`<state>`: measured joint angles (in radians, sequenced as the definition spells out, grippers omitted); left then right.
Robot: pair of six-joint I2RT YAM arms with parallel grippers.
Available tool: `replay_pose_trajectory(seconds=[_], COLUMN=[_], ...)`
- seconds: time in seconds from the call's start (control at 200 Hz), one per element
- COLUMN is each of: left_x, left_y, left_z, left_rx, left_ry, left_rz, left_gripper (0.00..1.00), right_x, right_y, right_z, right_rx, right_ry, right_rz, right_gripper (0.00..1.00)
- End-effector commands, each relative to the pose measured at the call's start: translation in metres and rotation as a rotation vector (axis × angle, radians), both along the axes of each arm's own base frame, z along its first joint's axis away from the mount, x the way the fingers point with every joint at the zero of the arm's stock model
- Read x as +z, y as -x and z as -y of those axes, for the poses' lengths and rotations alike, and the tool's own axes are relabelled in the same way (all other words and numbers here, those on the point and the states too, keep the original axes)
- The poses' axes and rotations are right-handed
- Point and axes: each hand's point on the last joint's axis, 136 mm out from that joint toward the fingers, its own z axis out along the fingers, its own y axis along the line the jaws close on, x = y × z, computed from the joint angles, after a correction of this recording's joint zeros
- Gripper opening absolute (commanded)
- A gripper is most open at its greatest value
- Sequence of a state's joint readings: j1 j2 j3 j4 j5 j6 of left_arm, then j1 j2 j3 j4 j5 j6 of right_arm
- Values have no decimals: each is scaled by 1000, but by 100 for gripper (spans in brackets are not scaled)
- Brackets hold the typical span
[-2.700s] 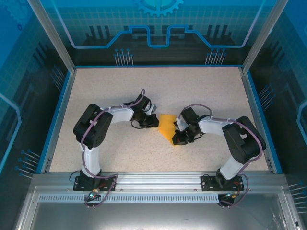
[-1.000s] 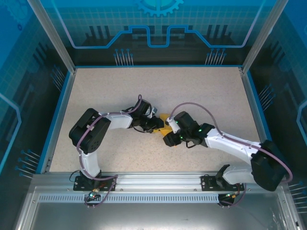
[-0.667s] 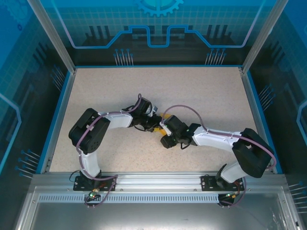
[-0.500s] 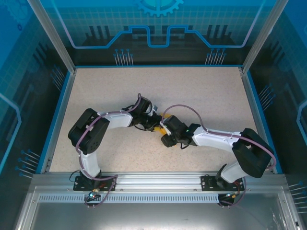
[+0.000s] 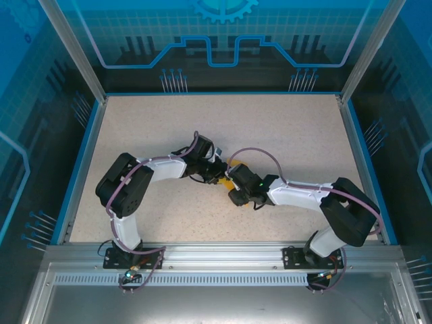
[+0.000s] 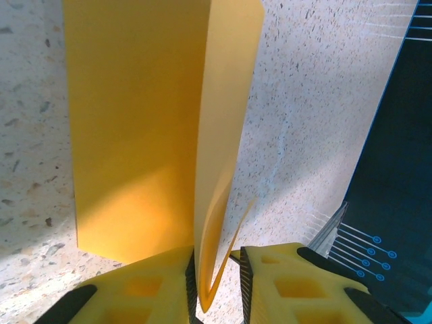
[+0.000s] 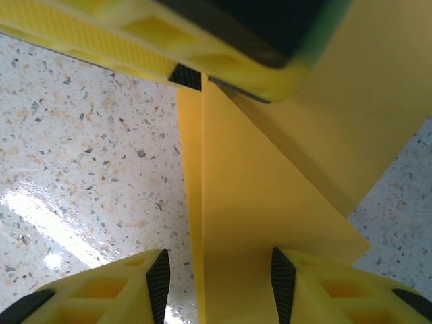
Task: Fold a paper plane with a square sheet of paper (fold left side to right side)
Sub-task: Fourth fold the wing at the center of the table.
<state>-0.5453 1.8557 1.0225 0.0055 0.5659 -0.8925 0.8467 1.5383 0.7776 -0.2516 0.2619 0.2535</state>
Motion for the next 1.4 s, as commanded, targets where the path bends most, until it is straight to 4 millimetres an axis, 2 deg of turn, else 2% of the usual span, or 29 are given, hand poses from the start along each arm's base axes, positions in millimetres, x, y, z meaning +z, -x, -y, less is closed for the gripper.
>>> replay_pose_trajectory(seconds=[0.0, 0.185, 0.375, 0.62, 0.88, 0.97, 1.15, 1.391], left_x=[23, 25, 23, 31, 40, 38, 28, 17], left_y=[-2, -2, -1, 1, 3, 3, 7, 13], left_z=[5, 5, 3, -9, -30, -37, -39, -36], left_rx=[-1, 4, 4, 14, 47, 63, 61, 51], left_ry=[37, 38, 28, 17, 15, 8, -3, 3], left_rz=[8, 10, 10, 38, 68, 65, 45, 21], left_gripper=[25, 24, 24, 42, 54, 55, 53, 42], right_x=[-9, -14, -15, -19, -25, -23, -13, -5], right_y=[3, 4, 5, 9, 16, 18, 21, 23], right_z=[1, 3, 3, 5, 7, 4, 0, -5], right_rx=[2, -6, -12, -25, -27, -26, -26, -21], right_ry=[24, 32, 26, 4, -24, -57, -157, -325], right_rz=[7, -2, -8, -36, -73, -82, -101, -169], right_gripper=[45, 37, 24, 11, 8, 8, 8, 7])
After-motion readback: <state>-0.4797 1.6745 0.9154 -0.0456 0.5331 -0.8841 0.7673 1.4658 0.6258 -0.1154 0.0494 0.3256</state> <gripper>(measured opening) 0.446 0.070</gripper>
